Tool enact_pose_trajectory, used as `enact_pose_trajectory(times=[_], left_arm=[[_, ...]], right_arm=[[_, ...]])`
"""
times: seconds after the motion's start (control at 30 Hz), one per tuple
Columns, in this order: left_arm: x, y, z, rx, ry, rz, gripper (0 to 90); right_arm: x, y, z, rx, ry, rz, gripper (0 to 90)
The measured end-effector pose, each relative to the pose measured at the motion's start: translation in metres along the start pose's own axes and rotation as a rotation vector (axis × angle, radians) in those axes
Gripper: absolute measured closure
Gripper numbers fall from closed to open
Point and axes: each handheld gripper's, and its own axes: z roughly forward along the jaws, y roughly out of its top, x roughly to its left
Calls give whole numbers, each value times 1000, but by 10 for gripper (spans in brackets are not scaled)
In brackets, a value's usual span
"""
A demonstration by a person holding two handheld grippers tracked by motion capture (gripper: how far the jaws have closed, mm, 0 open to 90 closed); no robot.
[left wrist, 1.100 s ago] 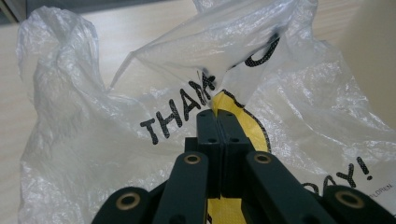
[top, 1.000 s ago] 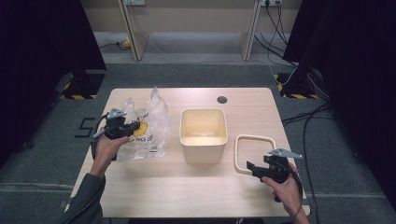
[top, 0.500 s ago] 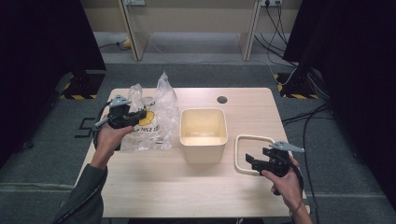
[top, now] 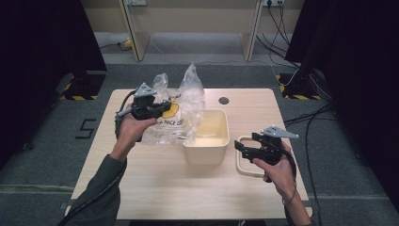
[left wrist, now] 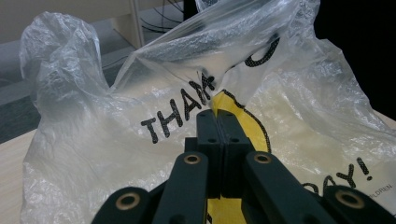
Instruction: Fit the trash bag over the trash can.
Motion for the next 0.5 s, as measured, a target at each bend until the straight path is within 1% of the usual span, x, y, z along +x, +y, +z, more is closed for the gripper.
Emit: enact_pose_trajectory(times=[0.1,0.17,0.3,0.5], left_arm=[[-14,5,17,4,-35,8,890],[-20,7,24,10,-46,13,890],[-30,9,39,14,-75,9,890],[-42,11,54,14,-102,6,890]], right_arm=[[4,8,3,-8,2,-5,185],[6,11,3,-14,8,-5,185],[10,19,2,-31,21,-6,185],[14,29,1,-62,44,2,185]])
